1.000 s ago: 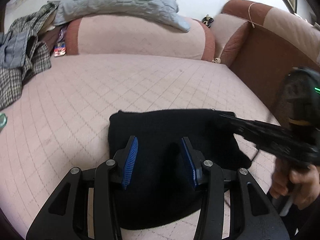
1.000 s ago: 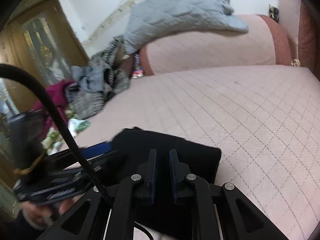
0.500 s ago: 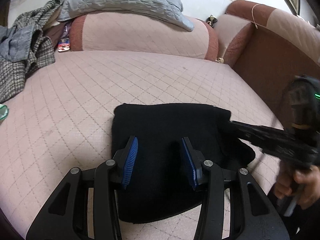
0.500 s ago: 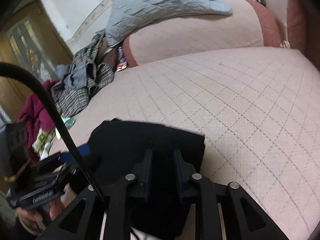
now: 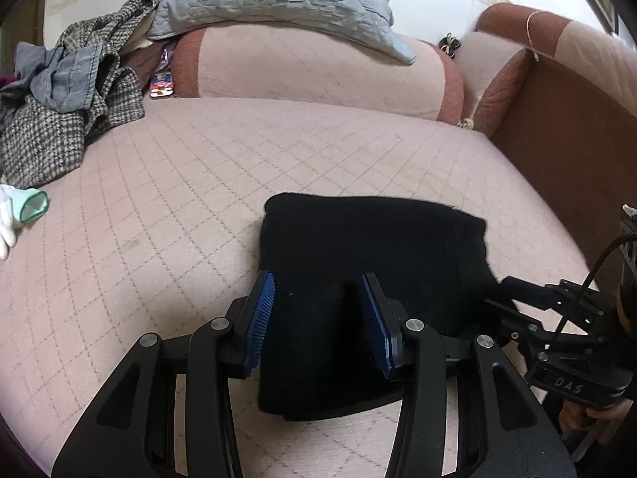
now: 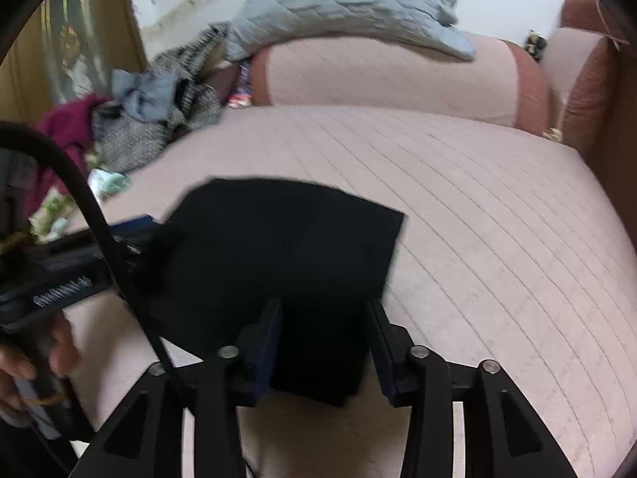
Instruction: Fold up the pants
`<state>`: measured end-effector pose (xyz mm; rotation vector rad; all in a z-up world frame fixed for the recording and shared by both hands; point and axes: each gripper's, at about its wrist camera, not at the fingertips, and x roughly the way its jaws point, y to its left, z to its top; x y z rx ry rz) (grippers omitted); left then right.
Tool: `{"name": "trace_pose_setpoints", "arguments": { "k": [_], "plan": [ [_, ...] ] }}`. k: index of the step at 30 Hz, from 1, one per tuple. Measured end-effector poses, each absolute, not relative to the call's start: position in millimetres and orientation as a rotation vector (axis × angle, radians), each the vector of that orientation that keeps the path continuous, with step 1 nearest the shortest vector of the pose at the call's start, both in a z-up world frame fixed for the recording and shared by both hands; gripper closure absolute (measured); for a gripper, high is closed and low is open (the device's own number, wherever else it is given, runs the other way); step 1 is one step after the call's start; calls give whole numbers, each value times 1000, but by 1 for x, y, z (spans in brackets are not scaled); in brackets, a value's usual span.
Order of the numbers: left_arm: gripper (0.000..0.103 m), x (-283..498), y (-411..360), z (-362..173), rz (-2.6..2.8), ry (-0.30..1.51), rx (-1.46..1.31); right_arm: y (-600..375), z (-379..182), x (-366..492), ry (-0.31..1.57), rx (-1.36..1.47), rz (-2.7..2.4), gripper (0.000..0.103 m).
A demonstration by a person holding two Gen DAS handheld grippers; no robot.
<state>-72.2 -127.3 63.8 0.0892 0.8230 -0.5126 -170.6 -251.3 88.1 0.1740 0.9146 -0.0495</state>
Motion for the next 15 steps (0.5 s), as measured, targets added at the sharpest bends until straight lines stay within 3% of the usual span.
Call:
{"name": "trace_pose_setpoints", "arguments": {
  "k": [6, 15],
  "plan": [
    [59, -71, -127, 61, -496, 825, 95, -267, 73, -174, 904, 288, -42, 49],
    [59, -65, -121, 65, -490, 844, 64, -270, 100, -182, 853, 310, -45, 49]
  ]
}}
